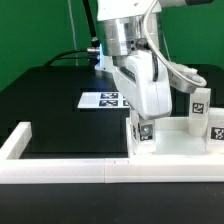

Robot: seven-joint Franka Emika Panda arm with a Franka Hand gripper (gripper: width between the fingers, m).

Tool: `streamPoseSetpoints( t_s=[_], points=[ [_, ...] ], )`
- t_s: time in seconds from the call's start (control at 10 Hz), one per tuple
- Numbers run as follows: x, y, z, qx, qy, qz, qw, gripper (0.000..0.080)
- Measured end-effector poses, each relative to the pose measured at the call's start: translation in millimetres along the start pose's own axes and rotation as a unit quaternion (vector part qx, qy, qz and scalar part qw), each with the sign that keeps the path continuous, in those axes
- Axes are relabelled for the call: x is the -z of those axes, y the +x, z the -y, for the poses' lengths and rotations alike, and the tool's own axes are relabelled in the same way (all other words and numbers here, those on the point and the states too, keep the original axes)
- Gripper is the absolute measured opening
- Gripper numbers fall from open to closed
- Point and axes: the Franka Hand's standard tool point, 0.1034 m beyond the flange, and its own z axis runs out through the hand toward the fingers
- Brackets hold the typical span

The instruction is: Assemble square table

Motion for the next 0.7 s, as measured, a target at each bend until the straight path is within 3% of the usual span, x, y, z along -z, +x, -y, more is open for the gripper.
streamPoseSetpoints(
  t_s=[0.2, 0.3, 0.4, 0.5, 0.7],
  points=[
    [-0.3, 0.2, 1.0, 0.05, 0.003, -0.005, 0.999, 0.0291],
    [-0.9, 0.5, 4.4, 0.144, 0.025, -0.024, 0.989, 0.0501],
    [-1.2, 1.2, 2.0, 0.247, 0.032, -0.035, 0.968, 0.0501],
    [0.3, -0.1, -1.7, 0.275, 0.03, -0.035, 0.96, 0.0617],
    [-0.8, 1.5, -1.9, 0.338, 0.027, -0.037, 0.94, 0.064]
  ],
)
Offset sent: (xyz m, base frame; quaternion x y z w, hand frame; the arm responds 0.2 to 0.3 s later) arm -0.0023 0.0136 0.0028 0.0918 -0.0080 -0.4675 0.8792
